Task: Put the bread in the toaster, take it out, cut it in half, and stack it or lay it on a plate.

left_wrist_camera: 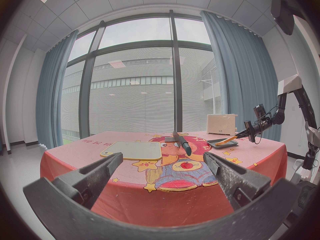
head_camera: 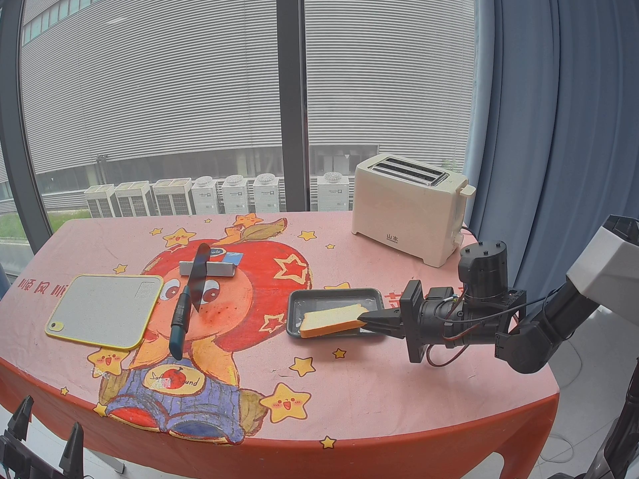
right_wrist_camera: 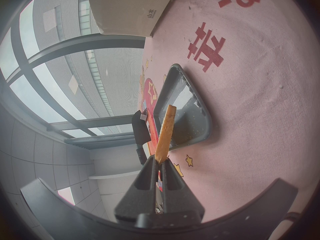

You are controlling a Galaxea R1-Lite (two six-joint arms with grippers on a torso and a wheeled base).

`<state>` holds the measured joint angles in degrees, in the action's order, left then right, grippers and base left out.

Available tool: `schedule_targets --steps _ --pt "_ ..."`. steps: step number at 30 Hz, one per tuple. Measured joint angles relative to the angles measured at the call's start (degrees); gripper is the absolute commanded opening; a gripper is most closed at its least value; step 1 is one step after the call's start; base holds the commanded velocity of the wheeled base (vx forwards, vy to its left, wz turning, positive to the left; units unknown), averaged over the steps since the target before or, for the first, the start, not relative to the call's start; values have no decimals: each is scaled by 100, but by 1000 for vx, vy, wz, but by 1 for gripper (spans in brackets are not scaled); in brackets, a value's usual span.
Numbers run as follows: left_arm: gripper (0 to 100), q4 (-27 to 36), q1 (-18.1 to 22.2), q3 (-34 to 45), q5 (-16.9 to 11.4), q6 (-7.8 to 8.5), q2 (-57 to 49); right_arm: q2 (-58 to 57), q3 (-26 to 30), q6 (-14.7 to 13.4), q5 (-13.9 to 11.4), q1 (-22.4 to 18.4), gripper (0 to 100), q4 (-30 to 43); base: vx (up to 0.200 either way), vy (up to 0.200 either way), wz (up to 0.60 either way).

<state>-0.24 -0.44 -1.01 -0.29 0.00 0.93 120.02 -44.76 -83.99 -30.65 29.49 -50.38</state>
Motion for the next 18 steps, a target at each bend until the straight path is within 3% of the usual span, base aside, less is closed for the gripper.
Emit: schedule_targets --steps 11,18 --pt "100 0 0 0 -4 0 0 -354 -88 98 7 -33 0 57 0 0 0" --pt "100 0 -5 0 -4 0 0 -530 -74 623 49 -41 0 93 0 0 0"
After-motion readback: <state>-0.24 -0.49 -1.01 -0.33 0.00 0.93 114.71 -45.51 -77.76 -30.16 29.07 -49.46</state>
